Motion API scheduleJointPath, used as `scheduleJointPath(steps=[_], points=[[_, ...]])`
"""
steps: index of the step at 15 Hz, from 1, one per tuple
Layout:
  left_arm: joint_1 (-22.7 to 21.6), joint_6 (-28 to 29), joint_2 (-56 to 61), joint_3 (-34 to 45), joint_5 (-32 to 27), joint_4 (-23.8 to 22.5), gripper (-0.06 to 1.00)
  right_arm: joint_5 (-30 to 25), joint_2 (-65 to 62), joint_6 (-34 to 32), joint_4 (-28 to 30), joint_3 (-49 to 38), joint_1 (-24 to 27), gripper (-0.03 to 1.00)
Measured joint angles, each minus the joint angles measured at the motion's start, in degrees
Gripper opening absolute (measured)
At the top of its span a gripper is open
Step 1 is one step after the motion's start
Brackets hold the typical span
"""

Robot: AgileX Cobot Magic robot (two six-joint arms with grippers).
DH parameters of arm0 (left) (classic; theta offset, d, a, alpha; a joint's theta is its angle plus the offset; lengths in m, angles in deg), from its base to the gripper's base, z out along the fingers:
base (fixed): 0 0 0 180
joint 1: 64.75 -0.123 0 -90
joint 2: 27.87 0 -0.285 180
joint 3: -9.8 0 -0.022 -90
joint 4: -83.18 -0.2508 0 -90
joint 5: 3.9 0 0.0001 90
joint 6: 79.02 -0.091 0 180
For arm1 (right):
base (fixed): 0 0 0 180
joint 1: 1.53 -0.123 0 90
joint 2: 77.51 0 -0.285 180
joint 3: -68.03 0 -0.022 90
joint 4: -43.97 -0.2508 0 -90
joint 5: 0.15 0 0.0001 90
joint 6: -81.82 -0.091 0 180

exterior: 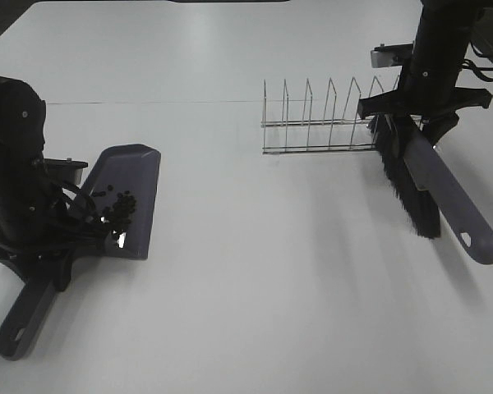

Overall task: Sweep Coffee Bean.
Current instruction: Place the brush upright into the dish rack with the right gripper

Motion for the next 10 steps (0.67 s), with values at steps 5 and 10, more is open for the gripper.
scheduleJointPath(steps=[5,10], points=[[0.0,0.0,0.0,0.0,0.0,0.1,0.33,-0.5,4.0,0.0,-0.1,7.4,0.6,0.31],[0.0,0.0,0.0,0.0,0.0,0.1,0.33,-0.9,9.6,0.0,0.1,17.4,0.8,0.31]])
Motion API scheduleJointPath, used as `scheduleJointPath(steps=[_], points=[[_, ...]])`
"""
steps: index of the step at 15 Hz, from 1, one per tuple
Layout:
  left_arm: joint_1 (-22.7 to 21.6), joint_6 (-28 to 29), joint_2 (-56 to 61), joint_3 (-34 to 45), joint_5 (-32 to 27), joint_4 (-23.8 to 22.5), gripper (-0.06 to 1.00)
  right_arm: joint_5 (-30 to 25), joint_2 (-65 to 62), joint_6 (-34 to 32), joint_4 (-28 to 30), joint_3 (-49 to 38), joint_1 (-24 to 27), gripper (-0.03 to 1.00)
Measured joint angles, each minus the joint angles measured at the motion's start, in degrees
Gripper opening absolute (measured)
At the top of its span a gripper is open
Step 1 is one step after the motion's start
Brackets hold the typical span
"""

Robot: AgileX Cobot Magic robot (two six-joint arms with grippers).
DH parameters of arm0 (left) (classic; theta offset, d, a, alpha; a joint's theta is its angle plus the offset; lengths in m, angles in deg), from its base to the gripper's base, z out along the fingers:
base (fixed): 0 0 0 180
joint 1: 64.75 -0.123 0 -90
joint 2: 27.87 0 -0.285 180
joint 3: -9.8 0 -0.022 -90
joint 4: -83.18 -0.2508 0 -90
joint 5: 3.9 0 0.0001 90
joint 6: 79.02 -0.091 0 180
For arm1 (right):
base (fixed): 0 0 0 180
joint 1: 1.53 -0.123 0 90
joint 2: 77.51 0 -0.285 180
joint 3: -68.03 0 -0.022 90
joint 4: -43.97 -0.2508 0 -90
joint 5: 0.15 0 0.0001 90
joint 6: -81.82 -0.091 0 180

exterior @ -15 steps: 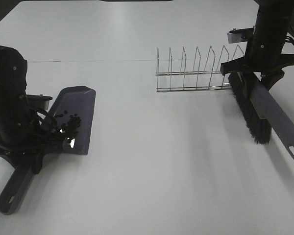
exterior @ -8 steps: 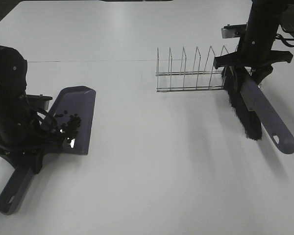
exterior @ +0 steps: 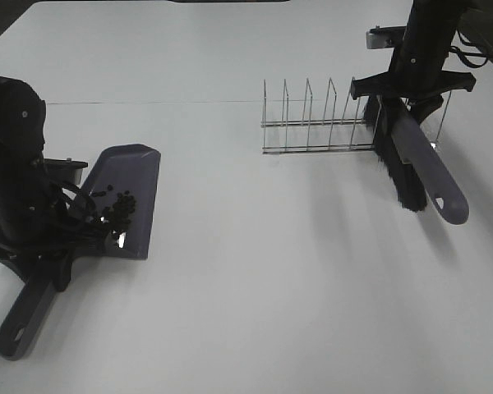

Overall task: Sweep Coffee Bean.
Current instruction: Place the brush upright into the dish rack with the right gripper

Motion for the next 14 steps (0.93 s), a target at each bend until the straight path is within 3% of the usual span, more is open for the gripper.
scheduleJointPath(steps=[4,7,14], points=[[0.0,-0.1,0.0,0.0,0.0,0.0,0.33,-0.1,1.0,0.0,-0.2,2.3,0.5,0.31],[0.0,-0.1,0.0,0.0,0.0,0.1,0.33,0.0,1.0,0.7,-3.8,2.5,1.9,0.31],[0.0,-0.2,0.0,0.0,0.0,0.1,0.33,1.0,-0.1,1.3,-4.0,2.5,1.9,0.31]])
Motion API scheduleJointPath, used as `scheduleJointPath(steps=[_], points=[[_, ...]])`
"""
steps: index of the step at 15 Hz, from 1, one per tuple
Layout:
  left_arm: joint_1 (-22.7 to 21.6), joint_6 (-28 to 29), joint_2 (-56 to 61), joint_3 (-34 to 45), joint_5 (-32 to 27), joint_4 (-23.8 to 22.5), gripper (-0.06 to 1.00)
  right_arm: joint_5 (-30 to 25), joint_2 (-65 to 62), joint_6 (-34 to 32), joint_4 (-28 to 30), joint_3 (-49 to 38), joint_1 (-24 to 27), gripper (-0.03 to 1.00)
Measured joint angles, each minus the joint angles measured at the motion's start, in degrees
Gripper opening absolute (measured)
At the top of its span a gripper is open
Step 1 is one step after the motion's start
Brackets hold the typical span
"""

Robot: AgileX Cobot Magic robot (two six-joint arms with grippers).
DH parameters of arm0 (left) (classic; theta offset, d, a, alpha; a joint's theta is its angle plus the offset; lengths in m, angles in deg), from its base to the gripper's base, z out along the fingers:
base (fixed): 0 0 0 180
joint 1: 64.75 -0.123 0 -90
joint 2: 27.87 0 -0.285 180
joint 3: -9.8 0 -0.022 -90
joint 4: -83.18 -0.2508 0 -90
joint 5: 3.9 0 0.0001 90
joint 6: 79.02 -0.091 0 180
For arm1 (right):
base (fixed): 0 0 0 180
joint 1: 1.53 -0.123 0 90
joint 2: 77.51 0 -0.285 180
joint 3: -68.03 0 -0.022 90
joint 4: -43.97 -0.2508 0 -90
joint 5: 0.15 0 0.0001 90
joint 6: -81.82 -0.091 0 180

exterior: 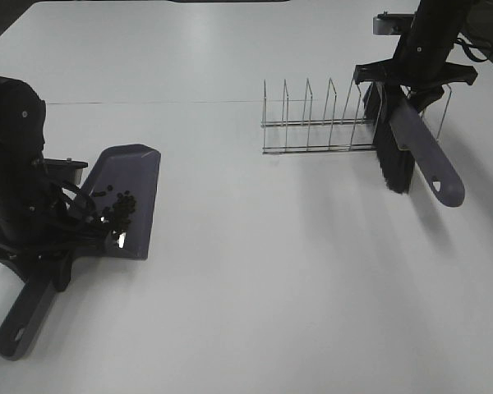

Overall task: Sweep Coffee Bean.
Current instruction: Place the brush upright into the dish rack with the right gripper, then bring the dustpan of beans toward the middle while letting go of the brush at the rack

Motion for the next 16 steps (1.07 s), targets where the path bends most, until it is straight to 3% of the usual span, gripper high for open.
scheduleJointPath(steps=[8,9,11,12,14,16], points=[[0.0,0.0,0.0,0.0,0.0,0.0,0.33,0.4,0.0,0.0,-0.2,-1.6,0.0,0.34],[0.0,0.0,0.0,0.0,0.0,0.0,0.33,0.4,0.0,0.0,-0.6,-1.6,0.0,0.4],[0.0,0.0,0.0,0.0,0.1,0.6,0.33,0.4,0.0,0.1,-1.8,-1.7,0.0,0.75],[0.0,0.0,0.0,0.0,0.3,1.1,0.33,0.4,-0.6,0.3,-1.9,-1.7,0.0,0.86],[0.0,0.6,0.0,0.0,0.6,1.5,0.33,0.4,-3.3,0.3,-1.9,-1.7,0.0,0.93],[0.0,1.1,0.0,0.0,1.0,1.7,0.33,0.5,-9.4,0.3,-2.9,-1.7,0.0,0.94]])
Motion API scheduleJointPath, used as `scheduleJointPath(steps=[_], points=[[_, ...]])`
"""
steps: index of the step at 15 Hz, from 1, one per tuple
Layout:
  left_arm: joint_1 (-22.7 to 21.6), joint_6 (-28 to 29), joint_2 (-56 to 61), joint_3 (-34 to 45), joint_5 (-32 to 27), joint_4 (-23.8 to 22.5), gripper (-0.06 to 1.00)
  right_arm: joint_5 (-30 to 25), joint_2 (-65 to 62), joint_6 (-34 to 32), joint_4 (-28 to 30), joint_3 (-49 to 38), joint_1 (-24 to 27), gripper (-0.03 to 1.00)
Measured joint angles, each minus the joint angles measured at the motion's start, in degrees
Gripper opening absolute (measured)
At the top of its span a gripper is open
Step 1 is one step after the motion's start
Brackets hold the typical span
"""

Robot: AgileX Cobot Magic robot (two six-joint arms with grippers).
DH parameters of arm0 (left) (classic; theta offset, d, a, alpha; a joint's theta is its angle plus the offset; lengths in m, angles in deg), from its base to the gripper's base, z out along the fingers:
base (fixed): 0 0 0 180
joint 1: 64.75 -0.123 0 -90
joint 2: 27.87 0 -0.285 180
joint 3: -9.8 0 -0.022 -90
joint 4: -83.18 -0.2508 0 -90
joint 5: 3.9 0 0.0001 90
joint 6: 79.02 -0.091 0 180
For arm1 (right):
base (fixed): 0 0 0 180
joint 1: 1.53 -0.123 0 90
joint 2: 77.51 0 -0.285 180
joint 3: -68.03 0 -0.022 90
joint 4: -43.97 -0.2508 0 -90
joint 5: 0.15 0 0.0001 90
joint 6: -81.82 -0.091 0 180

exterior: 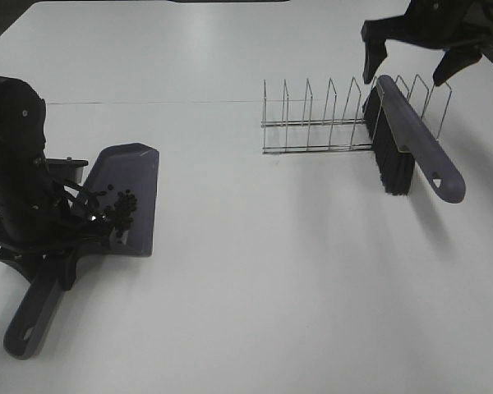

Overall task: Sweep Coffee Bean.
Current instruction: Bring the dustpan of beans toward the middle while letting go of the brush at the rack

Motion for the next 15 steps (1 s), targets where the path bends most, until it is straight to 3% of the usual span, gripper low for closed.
scheduleJointPath(steps=[5,11,15], points=[[0.0,3.1,0.0,0.0,3.6,1.2,0.33,0.5,-16.2,1.8,-2.1,-10.9,0.0,0.94],[0.0,3.4,0.0,0.0,4.4,1.2,0.33,0.5,-43.5,5.4,-1.9,-41.8,0.0,0.94],[0.2,3.4,-0.1,0.0,5.3,0.6,0.67,0.3,-67.7,5.7,-1.9,-63.0,0.0,0.94]])
